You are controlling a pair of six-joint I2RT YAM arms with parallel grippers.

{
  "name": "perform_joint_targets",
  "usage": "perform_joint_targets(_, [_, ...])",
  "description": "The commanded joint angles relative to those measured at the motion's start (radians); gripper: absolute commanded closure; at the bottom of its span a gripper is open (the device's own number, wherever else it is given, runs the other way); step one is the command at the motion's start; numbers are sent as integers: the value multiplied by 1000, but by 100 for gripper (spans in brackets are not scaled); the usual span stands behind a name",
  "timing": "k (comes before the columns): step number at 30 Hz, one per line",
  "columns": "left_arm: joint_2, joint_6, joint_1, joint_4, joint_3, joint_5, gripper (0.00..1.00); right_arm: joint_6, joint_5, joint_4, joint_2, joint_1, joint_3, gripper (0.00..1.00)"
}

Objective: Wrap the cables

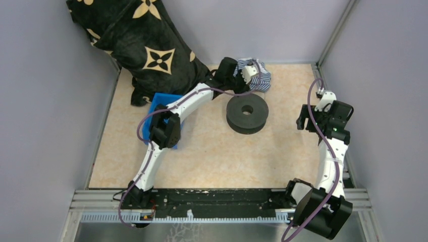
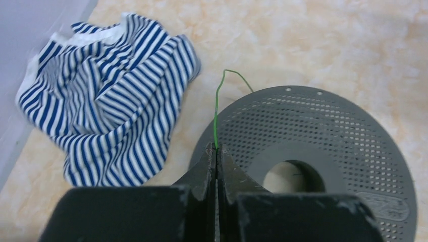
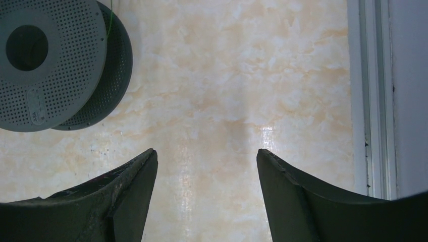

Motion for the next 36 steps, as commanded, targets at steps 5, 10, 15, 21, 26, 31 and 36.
perform_joint_targets(5, [-42, -80, 105, 54, -86, -15, 100, 3, -18, 40, -13, -4, 12, 28])
perform_joint_targets(10, [-115, -86, 163, 92, -252, -5, 100, 0, -23, 38, -3, -4, 10, 28])
perform_joint_targets(15, [-195, -104, 203, 126, -398, 0, 100, 0, -32, 39, 10, -4, 11, 28])
perform_joint_targets(21, [-253, -126, 211, 157, -529, 12, 100, -2, -41, 37, 17, -3, 11, 28])
perform_joint_targets(26, [-255, -208, 212, 175, -586, 97, 100, -5, -51, 37, 17, -4, 10, 28])
perform_joint_targets(31, [-232, -323, 210, 188, -604, 166, 100, -16, -124, 33, 12, -3, 6, 28])
perform_joint_targets(36, [-233, -449, 209, 273, -673, 240, 100, -18, -197, 43, 4, -3, 2, 28])
